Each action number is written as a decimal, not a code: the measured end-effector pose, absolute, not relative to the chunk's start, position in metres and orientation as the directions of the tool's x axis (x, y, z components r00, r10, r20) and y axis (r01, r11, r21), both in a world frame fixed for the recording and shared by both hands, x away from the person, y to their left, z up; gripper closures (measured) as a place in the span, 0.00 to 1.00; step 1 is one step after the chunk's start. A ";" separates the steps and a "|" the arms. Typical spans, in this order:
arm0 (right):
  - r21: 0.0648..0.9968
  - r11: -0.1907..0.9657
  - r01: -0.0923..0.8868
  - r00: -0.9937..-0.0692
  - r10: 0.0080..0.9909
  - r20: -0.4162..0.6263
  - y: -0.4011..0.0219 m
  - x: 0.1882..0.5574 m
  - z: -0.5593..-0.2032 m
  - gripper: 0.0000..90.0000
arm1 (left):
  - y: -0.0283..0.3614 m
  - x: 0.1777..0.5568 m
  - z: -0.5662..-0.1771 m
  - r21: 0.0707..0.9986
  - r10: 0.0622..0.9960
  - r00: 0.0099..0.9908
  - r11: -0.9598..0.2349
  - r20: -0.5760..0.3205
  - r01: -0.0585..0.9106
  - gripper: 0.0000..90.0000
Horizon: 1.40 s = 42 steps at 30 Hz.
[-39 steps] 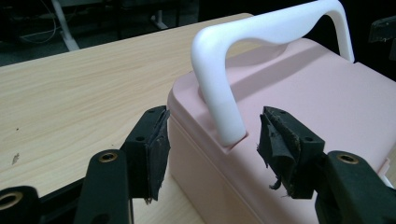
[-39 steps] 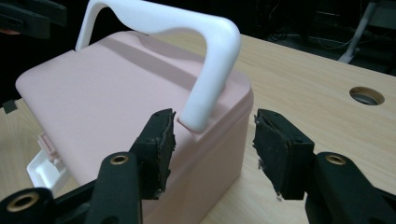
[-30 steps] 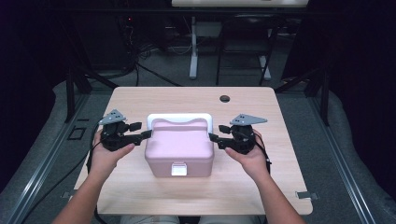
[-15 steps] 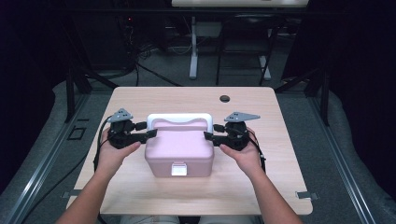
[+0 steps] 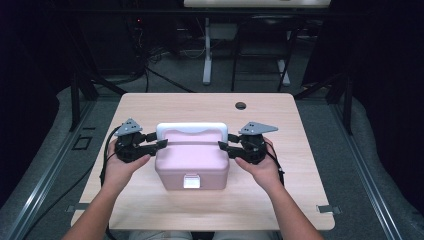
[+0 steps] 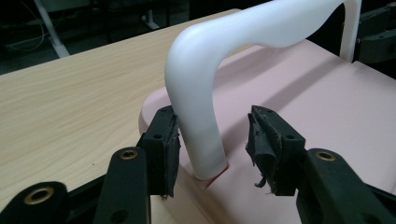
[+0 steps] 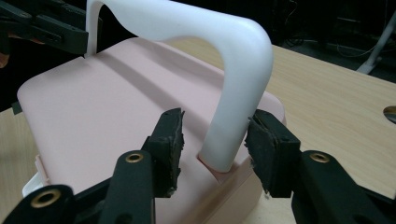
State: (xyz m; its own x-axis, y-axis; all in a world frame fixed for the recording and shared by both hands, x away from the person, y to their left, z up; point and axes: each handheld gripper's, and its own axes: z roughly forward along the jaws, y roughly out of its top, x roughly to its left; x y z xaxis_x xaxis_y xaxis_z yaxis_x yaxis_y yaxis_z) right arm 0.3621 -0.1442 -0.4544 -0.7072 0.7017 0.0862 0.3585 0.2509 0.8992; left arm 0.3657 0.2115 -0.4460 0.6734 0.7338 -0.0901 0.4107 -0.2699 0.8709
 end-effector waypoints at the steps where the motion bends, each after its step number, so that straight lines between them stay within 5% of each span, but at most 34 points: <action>1: 0.899 0.253 0.356 -0.707 0.703 0.082 -0.144 0.361 -0.454 0.63 | 0.212 0.363 -0.446 0.873 0.734 0.675 -0.278 -0.075 0.400 0.60; 42: 0.907 0.212 0.364 -0.711 0.692 0.123 -0.150 0.356 -0.464 0.82 | 0.215 0.356 -0.455 0.878 0.743 0.663 -0.254 -0.092 0.405 0.81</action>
